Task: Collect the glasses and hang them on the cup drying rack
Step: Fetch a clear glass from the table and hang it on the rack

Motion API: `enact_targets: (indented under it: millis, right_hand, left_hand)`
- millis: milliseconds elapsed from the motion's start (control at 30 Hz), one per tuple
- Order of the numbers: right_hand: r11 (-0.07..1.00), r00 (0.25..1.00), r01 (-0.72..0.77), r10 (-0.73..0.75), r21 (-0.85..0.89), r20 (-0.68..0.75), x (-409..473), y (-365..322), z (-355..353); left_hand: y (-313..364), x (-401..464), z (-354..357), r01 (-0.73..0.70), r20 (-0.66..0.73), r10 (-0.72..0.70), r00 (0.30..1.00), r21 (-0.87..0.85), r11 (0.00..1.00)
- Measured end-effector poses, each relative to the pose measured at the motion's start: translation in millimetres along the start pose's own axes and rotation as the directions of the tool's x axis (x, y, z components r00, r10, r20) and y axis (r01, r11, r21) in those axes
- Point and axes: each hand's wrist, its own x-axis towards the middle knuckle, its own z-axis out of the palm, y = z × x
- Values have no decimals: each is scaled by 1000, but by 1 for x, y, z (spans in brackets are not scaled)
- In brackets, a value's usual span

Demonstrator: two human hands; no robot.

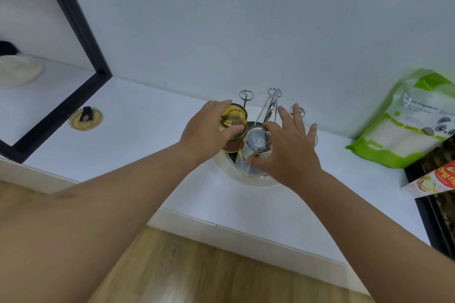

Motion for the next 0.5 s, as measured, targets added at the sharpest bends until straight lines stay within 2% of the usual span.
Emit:
enact_targets:
  millis: [500]
  right_hand:
    - [1000, 999, 15, -16, -17, -27, -2, 5, 8]
  left_hand:
    - [0, -3, 1, 1, 2, -1, 1000, -19, 1000]
